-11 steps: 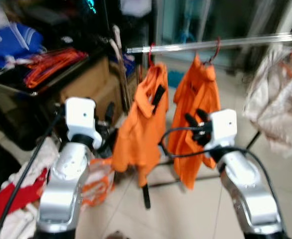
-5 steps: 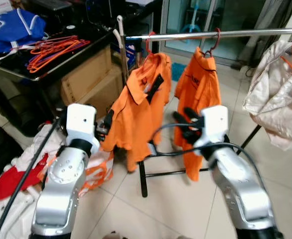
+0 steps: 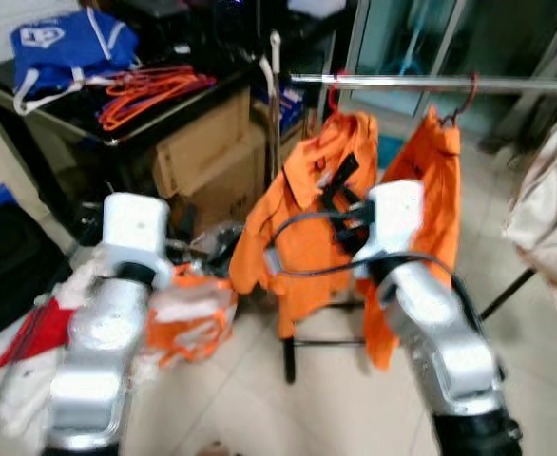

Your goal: Hang hanger

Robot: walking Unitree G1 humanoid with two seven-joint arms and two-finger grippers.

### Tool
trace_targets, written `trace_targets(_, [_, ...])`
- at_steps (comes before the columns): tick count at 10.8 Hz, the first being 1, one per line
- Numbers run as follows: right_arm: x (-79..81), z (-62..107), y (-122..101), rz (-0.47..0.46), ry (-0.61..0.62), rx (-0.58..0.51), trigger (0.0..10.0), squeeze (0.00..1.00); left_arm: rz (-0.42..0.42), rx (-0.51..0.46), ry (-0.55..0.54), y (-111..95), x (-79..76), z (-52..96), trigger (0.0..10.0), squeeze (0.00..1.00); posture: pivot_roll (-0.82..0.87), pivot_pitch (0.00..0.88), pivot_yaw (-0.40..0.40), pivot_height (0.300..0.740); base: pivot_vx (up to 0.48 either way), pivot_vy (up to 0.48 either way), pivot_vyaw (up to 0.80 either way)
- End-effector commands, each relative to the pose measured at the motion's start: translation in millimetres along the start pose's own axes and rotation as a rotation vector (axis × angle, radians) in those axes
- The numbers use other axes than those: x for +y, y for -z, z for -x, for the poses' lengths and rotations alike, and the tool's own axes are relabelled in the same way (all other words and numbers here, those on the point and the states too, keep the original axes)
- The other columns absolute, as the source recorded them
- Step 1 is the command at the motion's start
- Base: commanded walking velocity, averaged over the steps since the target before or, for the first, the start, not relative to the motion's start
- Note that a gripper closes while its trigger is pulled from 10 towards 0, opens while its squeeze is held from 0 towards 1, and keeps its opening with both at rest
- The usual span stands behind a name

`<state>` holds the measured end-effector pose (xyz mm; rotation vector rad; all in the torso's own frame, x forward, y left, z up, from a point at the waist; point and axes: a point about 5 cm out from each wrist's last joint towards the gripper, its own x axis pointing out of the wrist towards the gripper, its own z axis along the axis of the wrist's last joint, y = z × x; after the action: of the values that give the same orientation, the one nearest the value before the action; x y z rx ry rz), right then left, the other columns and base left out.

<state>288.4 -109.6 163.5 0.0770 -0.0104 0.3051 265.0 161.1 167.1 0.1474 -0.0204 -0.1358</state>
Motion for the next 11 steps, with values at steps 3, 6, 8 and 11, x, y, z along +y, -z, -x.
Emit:
trace_targets(3, [-3.4,-2.0,-3.1,-0.042,0.045,-0.004,10.0,1.0,-0.009,-0.004,0.037,-5.6,3.5,-1.4,10.0,0.0,0.04,0.079,0.034,0.74,0.341,0.0,0.0])
trace_targets(6, [-1.7,0.9,-6.0,-0.07,0.028,-0.02,10.0,1.0,-0.006,0.007,0.051,-3.2,-0.3,3.8,10.0,0.0,0.04,0.087,0.033,0.74,0.34,0.0,0.0])
trace_targets(8, [1.8,-0.2,-8.3,-0.05,0.005,-0.023,10.0,1.0,-0.011,0.012,0.057,-2.5,-0.7,5.1,10.0,0.0,0.04,0.082,0.028,0.74,0.337,0.0,0.0])
trace_targets(11, [1.2,-6.7,-12.6,-0.025,0.019,-0.019,10.0,1.0,-0.014,0.016,0.067,-1.9,-3.2,5.4,10.0,0.0,0.04,0.058,0.027,0.74,0.324,0.0,0.0])
